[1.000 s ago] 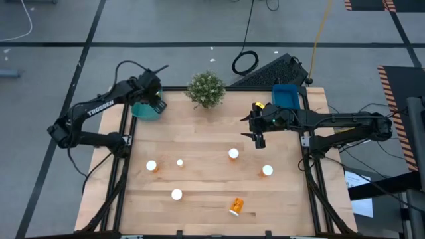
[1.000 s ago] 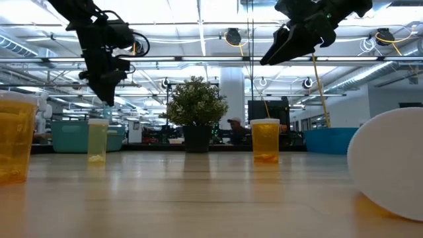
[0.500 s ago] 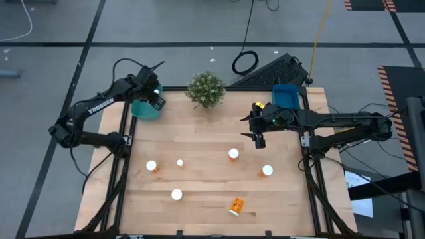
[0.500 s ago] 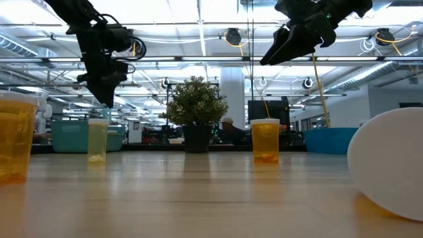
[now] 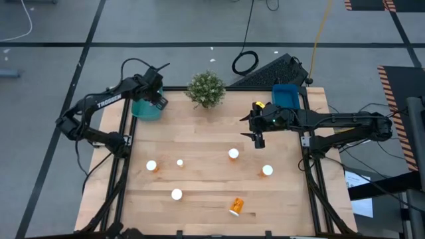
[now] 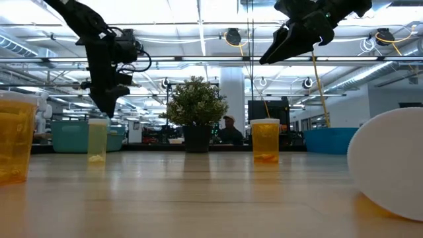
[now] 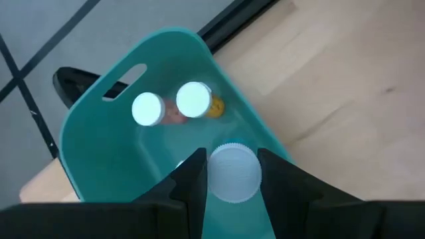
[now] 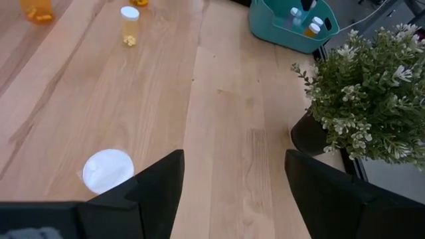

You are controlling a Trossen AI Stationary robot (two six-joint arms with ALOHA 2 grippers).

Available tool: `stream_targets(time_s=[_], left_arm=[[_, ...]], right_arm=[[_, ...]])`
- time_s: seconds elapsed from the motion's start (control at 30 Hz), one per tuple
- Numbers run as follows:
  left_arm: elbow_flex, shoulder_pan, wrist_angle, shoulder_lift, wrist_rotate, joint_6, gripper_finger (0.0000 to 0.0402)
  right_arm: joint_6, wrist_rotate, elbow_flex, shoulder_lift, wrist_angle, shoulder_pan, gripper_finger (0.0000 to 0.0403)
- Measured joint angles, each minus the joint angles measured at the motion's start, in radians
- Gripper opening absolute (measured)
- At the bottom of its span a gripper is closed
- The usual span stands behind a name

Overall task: Pick and place medicine bottles into bin by pill shape (circle, oval)
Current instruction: Put the blue pill bottle into the green bin

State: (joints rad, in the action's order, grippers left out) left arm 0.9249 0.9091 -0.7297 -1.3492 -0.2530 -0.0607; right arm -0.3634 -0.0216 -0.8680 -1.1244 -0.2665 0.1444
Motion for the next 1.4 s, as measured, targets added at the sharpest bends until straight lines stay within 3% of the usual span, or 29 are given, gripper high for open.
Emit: stream_targets(time_s=[0.67, 1.07, 1.4], left_arm=[[0.000, 0.007, 0.074, -0.153, -0.004, -0.006, 0.0124], [0.000, 0.025, 0.099, -0.166, -0.018, -0.006, 0.0124], [0.000, 0.065, 0.099, -0.166, 0.061, -0.017, 0.0124]], right_arm=[[0.002, 0.000, 0.000, 0.000, -0.001, 0.000, 0.0254], [-0.008, 0.000, 0.000, 0.000, -0.007, 0.000, 0.0254], [-0.009, 0.000, 0.000, 0.000, -0.008, 0.000, 0.0254]])
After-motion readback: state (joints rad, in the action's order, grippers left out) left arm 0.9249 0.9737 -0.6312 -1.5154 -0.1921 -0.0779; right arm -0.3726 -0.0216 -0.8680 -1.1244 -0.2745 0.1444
